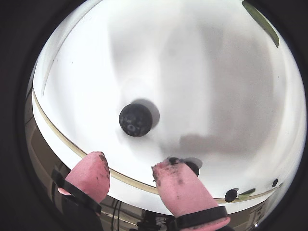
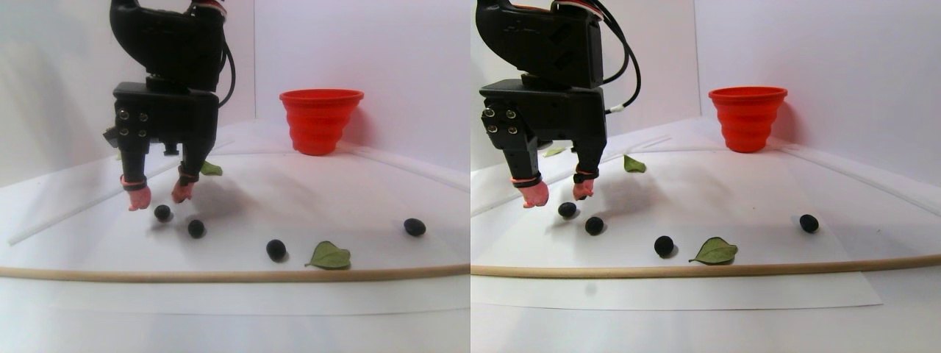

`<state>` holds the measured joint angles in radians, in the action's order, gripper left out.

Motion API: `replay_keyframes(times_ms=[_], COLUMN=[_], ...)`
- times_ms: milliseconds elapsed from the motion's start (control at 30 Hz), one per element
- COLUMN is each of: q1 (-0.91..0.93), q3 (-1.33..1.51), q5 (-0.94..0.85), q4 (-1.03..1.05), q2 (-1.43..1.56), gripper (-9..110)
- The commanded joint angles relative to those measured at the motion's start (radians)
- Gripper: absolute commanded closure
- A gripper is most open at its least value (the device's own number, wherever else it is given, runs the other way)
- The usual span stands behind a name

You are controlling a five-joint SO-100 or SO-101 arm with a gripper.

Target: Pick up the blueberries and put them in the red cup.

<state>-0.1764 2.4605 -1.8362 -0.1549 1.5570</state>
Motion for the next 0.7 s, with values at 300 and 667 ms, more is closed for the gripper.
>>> replay_keyframes(times_ms=[300,667], q1=[-0.020,-0.035], q3=[-0.051,-0.084], q5=[-0.020,-0.008], q4=[-0.103,-0.140], q2=[-0.080,-0.138], gripper=[83,83])
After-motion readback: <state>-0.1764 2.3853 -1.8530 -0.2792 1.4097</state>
